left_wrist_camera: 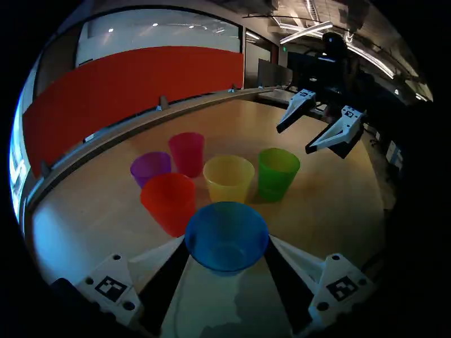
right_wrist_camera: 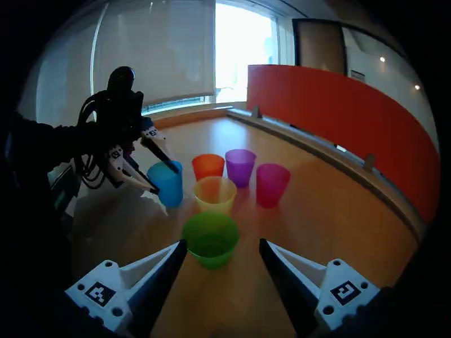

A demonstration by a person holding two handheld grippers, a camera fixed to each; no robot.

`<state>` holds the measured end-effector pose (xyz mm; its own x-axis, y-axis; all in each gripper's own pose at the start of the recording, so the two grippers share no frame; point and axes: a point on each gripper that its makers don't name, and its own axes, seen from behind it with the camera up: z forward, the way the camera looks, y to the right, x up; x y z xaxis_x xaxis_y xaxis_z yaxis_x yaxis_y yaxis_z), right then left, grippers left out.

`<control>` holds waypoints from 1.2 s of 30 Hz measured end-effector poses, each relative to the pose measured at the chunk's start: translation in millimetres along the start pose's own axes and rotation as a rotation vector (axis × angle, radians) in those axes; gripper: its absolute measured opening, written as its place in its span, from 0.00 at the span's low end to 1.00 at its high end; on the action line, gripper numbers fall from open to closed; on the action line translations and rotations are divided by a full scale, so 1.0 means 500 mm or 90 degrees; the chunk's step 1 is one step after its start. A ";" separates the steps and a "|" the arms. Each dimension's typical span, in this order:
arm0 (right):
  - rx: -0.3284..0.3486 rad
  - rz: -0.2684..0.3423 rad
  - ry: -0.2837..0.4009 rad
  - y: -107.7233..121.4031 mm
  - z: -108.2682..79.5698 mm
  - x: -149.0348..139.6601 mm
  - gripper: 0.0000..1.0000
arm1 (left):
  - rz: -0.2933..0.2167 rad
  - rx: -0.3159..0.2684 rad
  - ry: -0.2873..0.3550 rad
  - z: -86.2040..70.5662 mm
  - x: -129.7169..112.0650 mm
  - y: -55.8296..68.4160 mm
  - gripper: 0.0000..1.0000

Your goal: Pour water

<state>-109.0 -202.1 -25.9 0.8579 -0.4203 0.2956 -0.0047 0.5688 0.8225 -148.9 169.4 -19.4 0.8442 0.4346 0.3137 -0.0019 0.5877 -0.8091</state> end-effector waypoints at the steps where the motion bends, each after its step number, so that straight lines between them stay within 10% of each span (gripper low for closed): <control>1: 0.002 0.000 -0.001 -0.002 0.002 -0.002 0.99 | -0.001 0.002 0.002 -0.003 0.001 -0.002 0.87; 36: 0.005 -0.014 -0.024 -0.020 0.126 -0.040 0.99 | -0.008 0.016 0.012 -0.038 0.005 -0.010 0.87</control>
<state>-158.4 -243.7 -9.5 0.8376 -0.4595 0.2955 0.0098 0.5534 0.8329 -136.5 154.5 -23.9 0.8545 0.4134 0.3145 -0.0036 0.6101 -0.7923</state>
